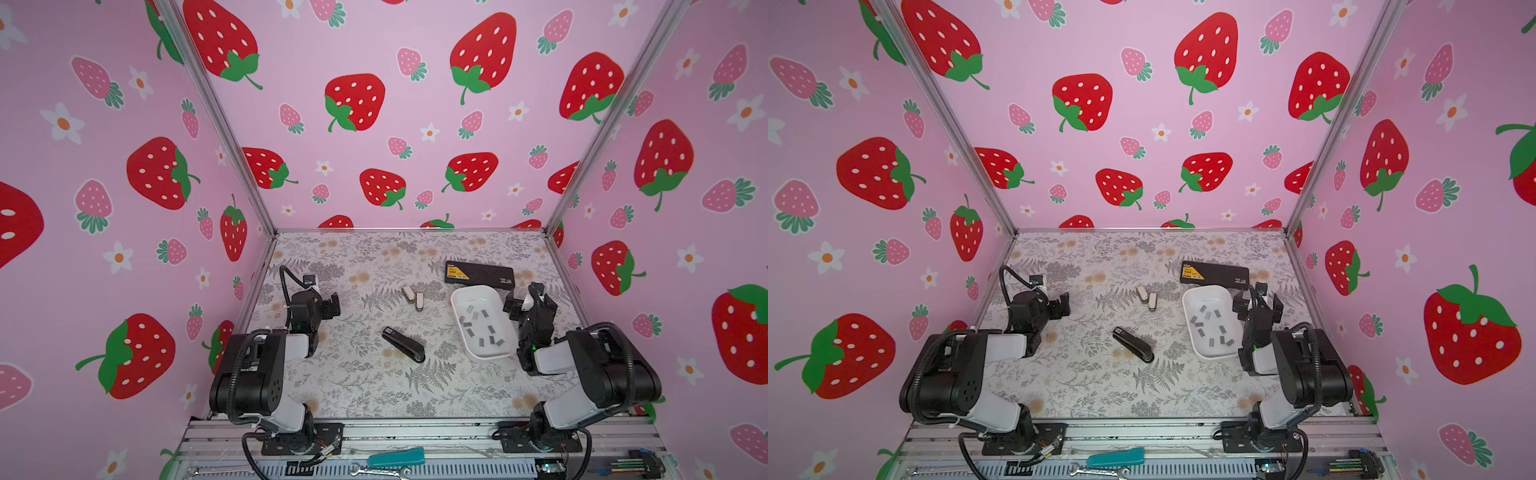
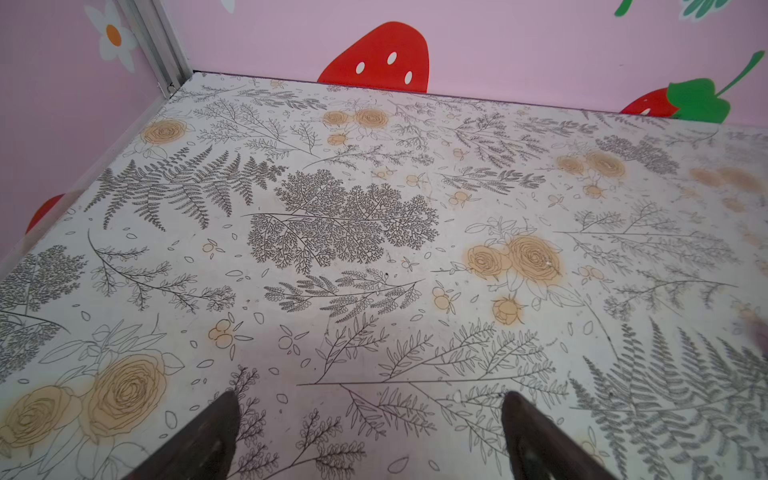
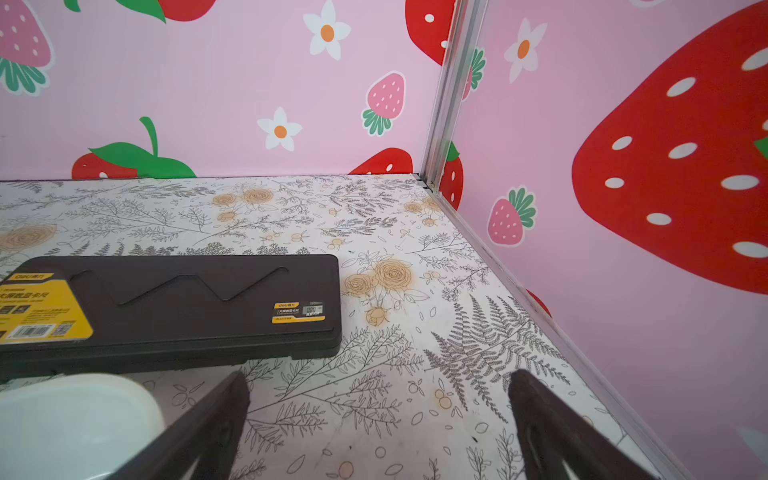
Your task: Load the staples into the stapler
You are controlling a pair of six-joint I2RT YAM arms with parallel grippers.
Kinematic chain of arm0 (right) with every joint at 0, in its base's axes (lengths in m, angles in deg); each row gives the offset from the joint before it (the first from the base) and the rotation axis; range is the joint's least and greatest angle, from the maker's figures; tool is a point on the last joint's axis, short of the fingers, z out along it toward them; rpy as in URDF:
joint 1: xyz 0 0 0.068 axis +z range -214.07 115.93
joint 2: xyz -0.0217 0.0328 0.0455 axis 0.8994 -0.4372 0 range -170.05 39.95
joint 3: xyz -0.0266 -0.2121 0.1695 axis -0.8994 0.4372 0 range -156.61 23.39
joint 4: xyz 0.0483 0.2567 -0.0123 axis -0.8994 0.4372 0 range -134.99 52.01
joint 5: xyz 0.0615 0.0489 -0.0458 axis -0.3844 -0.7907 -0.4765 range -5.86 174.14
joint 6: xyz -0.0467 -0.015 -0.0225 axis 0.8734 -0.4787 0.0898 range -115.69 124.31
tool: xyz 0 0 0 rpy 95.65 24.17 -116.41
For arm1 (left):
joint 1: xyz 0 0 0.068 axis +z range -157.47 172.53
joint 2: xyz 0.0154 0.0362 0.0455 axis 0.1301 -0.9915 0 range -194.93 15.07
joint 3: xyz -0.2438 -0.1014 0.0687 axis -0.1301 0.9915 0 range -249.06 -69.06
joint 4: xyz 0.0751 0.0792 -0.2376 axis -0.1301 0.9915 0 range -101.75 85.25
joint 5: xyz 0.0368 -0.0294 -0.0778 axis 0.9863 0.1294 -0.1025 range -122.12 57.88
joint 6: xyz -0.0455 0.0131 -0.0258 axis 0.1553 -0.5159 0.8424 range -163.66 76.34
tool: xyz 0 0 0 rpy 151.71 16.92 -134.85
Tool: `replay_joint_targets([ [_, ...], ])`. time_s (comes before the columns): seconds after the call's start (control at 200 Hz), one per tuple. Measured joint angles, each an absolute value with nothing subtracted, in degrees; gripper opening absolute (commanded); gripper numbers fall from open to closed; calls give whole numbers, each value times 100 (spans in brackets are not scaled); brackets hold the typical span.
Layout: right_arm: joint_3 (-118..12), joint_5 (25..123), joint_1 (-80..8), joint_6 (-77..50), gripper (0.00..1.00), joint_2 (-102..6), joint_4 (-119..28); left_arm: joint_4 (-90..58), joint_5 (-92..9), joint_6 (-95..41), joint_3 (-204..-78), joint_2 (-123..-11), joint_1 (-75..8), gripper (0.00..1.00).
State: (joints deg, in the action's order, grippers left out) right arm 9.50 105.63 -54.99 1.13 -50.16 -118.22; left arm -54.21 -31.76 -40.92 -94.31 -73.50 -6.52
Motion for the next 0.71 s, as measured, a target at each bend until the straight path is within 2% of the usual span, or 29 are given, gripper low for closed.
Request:
replay_joint_targets([
  [0.705,950,10612,-5493,115,99,-5016,-11820,-5425,-3235,-4090,-9431,-7350,-635,99],
])
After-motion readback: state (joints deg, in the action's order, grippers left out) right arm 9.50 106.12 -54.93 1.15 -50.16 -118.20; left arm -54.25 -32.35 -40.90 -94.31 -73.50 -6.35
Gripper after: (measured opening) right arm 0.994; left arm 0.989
